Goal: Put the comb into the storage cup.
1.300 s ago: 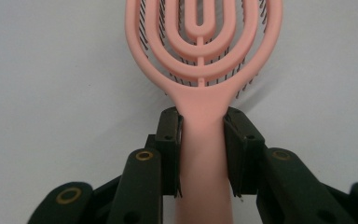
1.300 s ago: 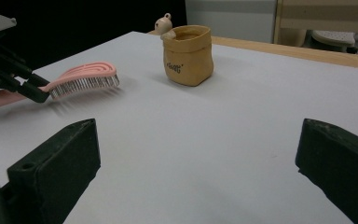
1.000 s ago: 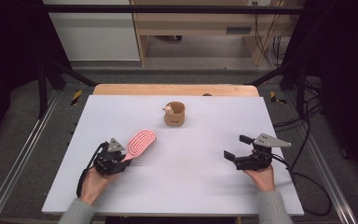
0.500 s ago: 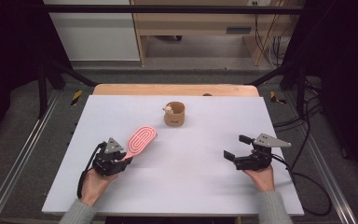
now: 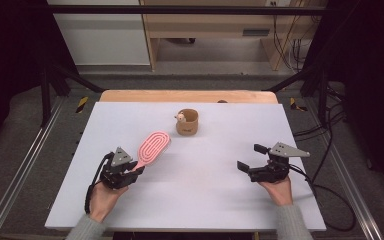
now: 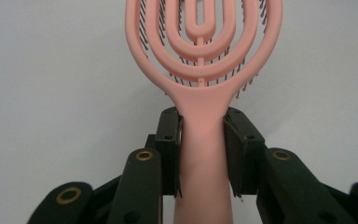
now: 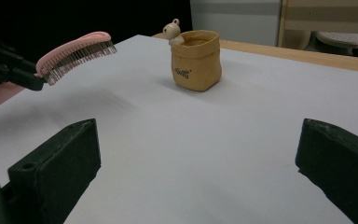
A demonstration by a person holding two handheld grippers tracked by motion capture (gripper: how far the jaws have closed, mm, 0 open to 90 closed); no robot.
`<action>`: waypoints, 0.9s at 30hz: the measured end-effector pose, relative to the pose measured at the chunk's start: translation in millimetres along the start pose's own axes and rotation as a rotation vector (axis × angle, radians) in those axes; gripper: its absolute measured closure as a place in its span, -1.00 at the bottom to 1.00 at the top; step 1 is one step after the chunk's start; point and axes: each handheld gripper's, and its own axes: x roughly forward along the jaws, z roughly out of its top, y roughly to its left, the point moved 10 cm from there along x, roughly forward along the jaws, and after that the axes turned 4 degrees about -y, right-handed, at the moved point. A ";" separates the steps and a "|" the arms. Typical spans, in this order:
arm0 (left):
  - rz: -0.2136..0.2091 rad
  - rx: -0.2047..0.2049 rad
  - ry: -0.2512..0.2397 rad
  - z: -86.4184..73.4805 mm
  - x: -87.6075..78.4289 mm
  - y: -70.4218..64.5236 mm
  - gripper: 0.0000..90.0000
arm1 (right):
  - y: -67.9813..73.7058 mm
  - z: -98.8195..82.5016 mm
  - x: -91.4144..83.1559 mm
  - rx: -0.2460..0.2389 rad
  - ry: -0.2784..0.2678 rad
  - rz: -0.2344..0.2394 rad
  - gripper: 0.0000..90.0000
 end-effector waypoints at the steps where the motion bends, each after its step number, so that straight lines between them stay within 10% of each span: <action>1: 0.003 0.001 -0.001 0.4 -0.2 -0.1 0.54 | 0.8 0.6 0.6 0.001 -0.001 0.000 -0.99; 27: 0.040 0.004 -0.059 9.8 -3.4 -9.7 0.54 | 27.9 12.7 17.1 -0.023 -0.018 0.039 -0.98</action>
